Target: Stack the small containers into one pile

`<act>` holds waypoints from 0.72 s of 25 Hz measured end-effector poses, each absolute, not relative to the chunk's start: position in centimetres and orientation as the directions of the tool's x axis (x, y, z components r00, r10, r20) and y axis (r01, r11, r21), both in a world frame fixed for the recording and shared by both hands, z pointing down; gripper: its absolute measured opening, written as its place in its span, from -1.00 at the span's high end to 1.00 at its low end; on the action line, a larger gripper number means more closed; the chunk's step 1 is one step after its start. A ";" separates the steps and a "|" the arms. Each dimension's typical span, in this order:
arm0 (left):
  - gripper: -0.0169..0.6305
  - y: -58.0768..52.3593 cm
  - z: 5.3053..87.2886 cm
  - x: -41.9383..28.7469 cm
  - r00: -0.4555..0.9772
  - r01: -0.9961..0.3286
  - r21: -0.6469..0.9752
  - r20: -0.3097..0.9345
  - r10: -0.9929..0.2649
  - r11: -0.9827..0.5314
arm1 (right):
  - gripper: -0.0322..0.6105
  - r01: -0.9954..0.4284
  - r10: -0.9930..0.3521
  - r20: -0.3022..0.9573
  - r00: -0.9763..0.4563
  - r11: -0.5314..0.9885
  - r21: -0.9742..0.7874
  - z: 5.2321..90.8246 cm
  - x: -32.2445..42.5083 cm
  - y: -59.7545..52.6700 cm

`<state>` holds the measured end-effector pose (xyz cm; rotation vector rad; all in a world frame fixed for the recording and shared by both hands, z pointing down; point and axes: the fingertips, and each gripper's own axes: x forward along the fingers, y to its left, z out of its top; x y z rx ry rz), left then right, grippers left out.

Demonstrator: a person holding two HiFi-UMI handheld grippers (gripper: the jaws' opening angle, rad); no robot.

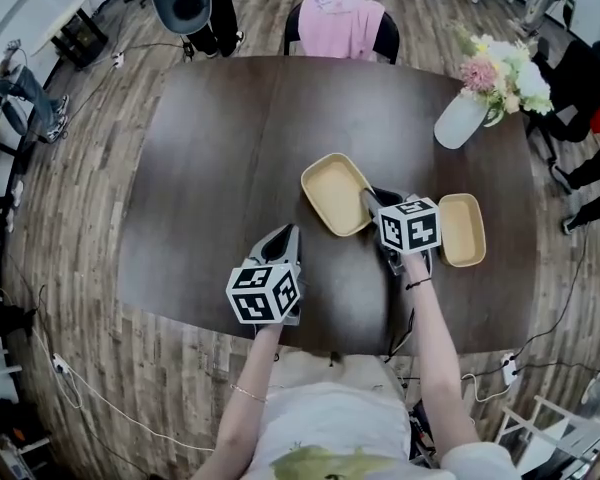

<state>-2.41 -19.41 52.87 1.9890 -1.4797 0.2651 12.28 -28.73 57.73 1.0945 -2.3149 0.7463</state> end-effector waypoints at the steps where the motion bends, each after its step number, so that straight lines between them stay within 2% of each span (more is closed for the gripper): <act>1: 0.87 -19.6 53.0 -2.3 0.350 -0.914 0.369 0.511 -0.785 -0.167 | 0.78 -0.802 -0.544 0.619 -0.567 0.534 -0.265 57.9 12.3 -28.8; 13: 0.87 -20.1 53.3 -1.9 0.376 -0.907 0.375 0.513 -0.772 -0.193 | 0.76 -0.811 -0.568 0.627 -0.532 0.554 -0.187 57.7 11.6 -28.8; 18: 0.87 -20.4 53.2 -1.3 0.393 -0.904 0.364 0.510 -0.765 -0.222 | 0.49 -0.821 -0.588 0.602 -0.539 0.527 -0.221 57.5 11.7 -28.7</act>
